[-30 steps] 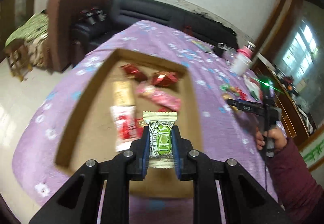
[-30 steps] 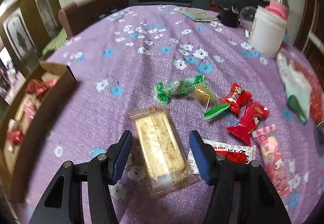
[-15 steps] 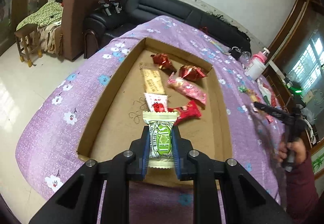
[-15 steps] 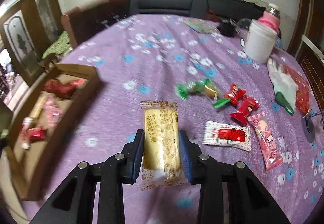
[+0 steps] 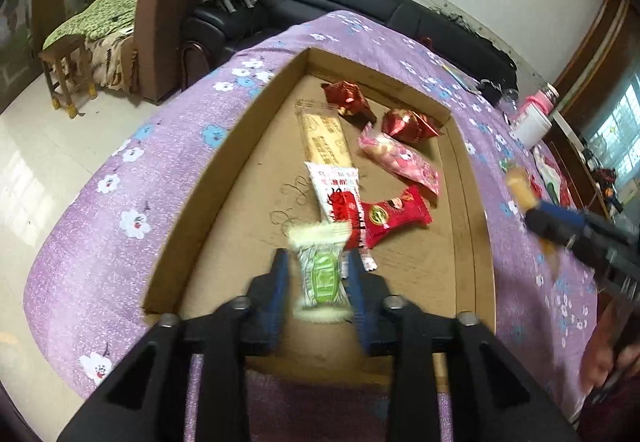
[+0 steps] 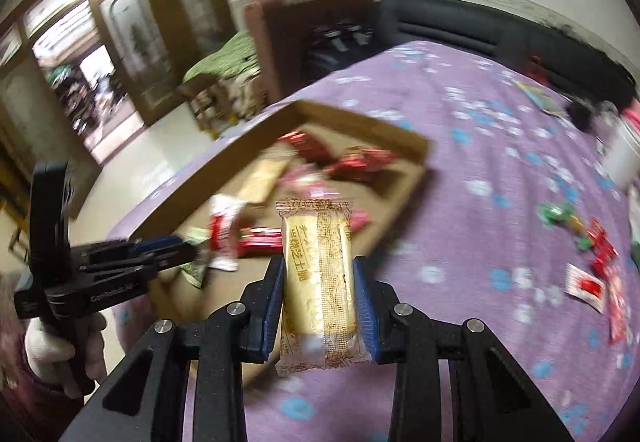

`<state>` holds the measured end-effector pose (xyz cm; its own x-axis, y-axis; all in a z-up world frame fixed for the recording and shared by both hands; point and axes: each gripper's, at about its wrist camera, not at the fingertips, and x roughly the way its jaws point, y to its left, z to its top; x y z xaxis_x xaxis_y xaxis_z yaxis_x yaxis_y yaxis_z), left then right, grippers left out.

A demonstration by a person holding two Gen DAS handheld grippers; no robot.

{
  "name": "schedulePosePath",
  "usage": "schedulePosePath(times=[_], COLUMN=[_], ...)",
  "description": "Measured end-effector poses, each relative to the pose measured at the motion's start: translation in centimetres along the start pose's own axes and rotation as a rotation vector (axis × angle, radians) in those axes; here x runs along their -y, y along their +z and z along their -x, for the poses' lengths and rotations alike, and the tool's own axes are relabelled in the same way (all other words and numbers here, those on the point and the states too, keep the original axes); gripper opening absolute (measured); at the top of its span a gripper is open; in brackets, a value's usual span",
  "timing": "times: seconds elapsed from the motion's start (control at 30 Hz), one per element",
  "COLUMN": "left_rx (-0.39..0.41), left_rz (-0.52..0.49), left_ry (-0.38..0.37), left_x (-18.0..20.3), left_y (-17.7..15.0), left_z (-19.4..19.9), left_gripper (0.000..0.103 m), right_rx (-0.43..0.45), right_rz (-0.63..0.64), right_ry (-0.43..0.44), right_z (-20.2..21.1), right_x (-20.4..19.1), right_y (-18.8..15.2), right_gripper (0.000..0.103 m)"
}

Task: Organize snacks
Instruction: 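Carry both snacks into the tray and open both tools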

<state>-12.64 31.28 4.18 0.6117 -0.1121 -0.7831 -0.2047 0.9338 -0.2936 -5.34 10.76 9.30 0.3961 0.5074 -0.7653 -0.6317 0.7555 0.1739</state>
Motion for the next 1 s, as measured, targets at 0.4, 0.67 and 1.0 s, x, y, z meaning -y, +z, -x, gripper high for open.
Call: schedulePosePath(times=[0.4,0.67,1.0], left_rx=[0.146,0.134,0.121], left_rz=[0.132,0.172,0.093], left_ry=[-0.010,0.007,-0.021], left_x=[-4.3,-5.9,-2.1], left_y=[-0.8,-1.6,-2.2], left_z=[5.7,6.1,6.6], left_gripper=[0.076,0.076,0.076], right_rx=[-0.140,-0.114,0.111], right_rz=[0.181,0.181,0.091], right_ry=[0.006,-0.008,-0.049], right_z=[-7.5,-7.2,1.1], right_x=[-7.9,-8.0,-3.3], right_y=[-1.1,-1.5,-3.8], right_gripper=[0.037,0.053,0.073])
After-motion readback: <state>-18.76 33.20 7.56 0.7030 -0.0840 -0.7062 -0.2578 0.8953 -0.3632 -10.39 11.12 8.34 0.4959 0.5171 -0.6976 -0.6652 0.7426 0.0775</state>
